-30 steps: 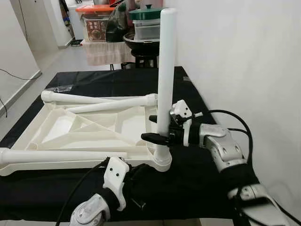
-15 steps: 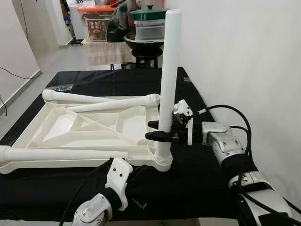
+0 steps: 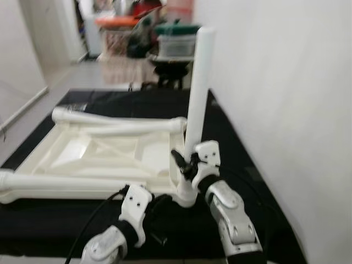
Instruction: Building children table
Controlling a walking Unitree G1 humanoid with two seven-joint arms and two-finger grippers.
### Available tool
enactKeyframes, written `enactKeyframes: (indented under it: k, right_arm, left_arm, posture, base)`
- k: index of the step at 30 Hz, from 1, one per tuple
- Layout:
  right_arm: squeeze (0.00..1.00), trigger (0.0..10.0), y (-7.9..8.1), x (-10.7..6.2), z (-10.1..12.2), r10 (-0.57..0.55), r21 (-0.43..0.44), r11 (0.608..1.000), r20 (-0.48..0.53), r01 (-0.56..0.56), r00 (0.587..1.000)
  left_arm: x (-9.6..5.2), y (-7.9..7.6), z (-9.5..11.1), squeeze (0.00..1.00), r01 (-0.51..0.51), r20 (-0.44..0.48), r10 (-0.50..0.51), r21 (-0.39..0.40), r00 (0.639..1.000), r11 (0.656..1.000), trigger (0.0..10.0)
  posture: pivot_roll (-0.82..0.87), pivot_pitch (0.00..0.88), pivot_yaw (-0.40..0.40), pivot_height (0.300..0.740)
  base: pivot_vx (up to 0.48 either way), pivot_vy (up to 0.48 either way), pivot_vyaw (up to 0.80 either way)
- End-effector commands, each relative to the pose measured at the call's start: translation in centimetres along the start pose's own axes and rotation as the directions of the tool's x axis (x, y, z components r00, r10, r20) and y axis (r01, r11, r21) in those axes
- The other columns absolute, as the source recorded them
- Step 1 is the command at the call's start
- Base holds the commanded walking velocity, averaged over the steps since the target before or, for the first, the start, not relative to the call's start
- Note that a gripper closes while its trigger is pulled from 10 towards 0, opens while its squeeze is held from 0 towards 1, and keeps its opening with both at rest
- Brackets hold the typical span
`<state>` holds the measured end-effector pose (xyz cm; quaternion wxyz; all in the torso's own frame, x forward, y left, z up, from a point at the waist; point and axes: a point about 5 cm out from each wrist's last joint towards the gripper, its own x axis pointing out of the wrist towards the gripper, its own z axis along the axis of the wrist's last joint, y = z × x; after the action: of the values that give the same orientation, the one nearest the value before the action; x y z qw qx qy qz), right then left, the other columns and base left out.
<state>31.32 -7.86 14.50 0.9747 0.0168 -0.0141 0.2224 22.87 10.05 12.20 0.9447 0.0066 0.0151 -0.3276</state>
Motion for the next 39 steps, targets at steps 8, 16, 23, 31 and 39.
enactKeyframes:
  k: [8,16,23,31,39]
  right_arm:
    - [1.0,10.0,1.4,-0.2,-0.7,0.163,0.172,0.974,-0.094,-0.145,0.982]
    - [0.0,10.0,-2.0,0.5,2.6,0.61,-0.054,0.786,-0.094,-0.616,0.787]
    - [0.0,10.0,-3.7,1.1,4.0,0.722,-0.039,0.679,-0.142,-0.733,0.677]
    - [0.0,0.0,-5.1,2.4,4.5,0.744,-0.001,0.658,-0.151,-0.753,0.651]
    - [0.0,0.0,-5.4,2.1,3.6,0.696,-0.002,0.713,-0.126,-0.701,0.707]
  left_arm:
    - [0.3,0.2,-0.5,0.0,-0.021,-0.031,0.021,-0.001,0.999,1.0,10.0]
    - [0.5,0.1,-0.5,0.0,-0.017,-0.031,0.017,-0.013,0.999,1.0,10.0]
    - [0.5,0.0,-0.6,0.0,-0.017,-0.032,0.017,-0.017,0.999,1.0,10.0]
    - [0.4,-0.1,-0.8,0.0,-0.017,-0.037,0.016,-0.027,0.999,0.999,10.0]
    - [0.3,-0.2,-0.7,0.0,-0.016,-0.036,0.015,-0.03,0.999,0.999,10.0]
  posture:
    - [0.03,0.002,-0.02,0.74]
    - [0.05,0.0,-0.036,0.74]
    - [0.07,0.0,-0.046,0.74]
    - [0.09,0.0,-0.056,0.74]
    - [0.09,0.01,-0.054,0.74]
  base:
    - [0.0,0.0,0.0]
    - [0.0,0.0,0.0]
    - [0.0,0.0,0.0]
    - [0.0,0.0,0.0]
    - [0.0,0.0,0.0]
